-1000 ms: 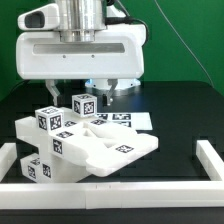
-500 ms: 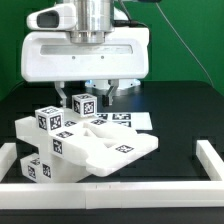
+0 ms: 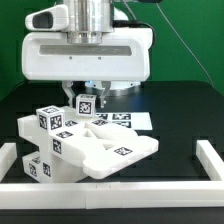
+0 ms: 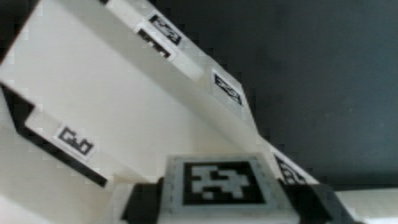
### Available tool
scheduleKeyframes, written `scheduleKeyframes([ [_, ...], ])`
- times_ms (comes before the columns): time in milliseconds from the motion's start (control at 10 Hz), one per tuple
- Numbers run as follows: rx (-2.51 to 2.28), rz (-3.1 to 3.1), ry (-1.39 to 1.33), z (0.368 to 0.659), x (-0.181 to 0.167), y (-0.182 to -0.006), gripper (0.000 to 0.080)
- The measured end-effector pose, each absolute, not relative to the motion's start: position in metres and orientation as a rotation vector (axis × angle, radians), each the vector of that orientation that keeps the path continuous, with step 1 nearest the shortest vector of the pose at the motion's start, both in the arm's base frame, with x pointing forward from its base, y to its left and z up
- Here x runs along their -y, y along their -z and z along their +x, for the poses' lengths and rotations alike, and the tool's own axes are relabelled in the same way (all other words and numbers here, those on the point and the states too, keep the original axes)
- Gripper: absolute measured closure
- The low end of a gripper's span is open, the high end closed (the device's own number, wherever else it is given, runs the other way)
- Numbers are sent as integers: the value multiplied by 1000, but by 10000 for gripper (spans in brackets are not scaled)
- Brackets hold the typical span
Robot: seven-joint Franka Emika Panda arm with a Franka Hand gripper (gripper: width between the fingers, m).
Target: Assemble chair
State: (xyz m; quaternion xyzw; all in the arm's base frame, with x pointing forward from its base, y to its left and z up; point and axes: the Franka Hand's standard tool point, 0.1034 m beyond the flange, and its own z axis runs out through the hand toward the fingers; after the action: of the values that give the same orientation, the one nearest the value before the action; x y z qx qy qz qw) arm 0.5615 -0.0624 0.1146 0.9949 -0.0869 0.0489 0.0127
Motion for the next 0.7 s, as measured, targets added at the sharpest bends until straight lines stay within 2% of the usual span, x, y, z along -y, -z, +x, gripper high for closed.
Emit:
scheduleKeyframes([
  [600,1392,2870,-170,562,64,-114,519],
  [700,1402,2868,-171,562,63,-114,518],
])
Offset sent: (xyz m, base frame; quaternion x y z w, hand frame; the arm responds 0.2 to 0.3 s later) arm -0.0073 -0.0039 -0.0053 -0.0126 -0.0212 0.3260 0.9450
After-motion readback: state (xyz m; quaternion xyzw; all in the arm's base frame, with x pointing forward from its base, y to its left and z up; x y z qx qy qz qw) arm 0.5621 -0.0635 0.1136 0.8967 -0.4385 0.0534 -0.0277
